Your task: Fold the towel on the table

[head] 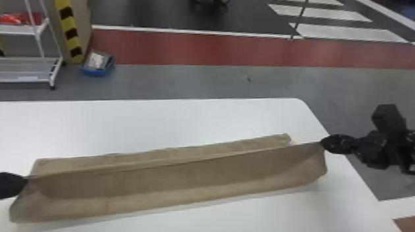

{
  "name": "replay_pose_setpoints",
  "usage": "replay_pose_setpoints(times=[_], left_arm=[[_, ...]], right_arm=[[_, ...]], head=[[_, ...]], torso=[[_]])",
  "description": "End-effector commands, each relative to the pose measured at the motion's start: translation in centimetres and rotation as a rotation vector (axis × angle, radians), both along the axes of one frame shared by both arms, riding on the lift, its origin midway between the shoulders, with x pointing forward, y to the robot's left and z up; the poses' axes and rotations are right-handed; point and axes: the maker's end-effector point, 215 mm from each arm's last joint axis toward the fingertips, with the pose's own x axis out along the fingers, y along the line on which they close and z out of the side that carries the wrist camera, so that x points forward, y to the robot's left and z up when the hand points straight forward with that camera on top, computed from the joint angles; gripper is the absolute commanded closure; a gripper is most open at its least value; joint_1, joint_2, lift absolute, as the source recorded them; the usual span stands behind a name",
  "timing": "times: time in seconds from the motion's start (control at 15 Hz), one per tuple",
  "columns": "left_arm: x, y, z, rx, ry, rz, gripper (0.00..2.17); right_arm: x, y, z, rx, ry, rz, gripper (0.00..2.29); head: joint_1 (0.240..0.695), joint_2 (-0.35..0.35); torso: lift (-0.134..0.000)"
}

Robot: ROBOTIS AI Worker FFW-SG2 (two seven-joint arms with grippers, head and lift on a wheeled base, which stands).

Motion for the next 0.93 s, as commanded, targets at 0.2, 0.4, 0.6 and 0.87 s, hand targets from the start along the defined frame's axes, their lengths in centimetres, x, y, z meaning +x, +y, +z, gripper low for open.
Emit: replay_pose_setpoints(times=[0.2, 0.4, 0.6, 0.87], left_arm=[[2.5, 0.2, -0.1, 0.019, 0.017, -0.008, 1.58], [3.0, 0.2, -0.9, 0.025, 0.029, -0.006, 1.58], [3.4, 0.4, -1.0, 0.033, 0.023, 0.002, 1.57], [3.7, 0.9, -1.2, 0.048, 0.003, 0.03, 1.45]], right_arm=[[2.6, 1.3, -0.5, -0.024, 0.038, 0.015, 1.69], [3.2, 2.4, -1.0, -0.042, 0.047, 0.035, 1.68], [3.7, 2.7, -1.3, -0.053, 0.049, 0.038, 1.68], [4.3, 3.2, -1.7, -0.079, 0.037, 0.034, 1.68]], head=[[0.695, -0.189], [0.695, -0.179], [0.695, -0.164], [0.695, -0.154]], torso=[[-0.119], [-0.119], [-0.119], [-0.119]])
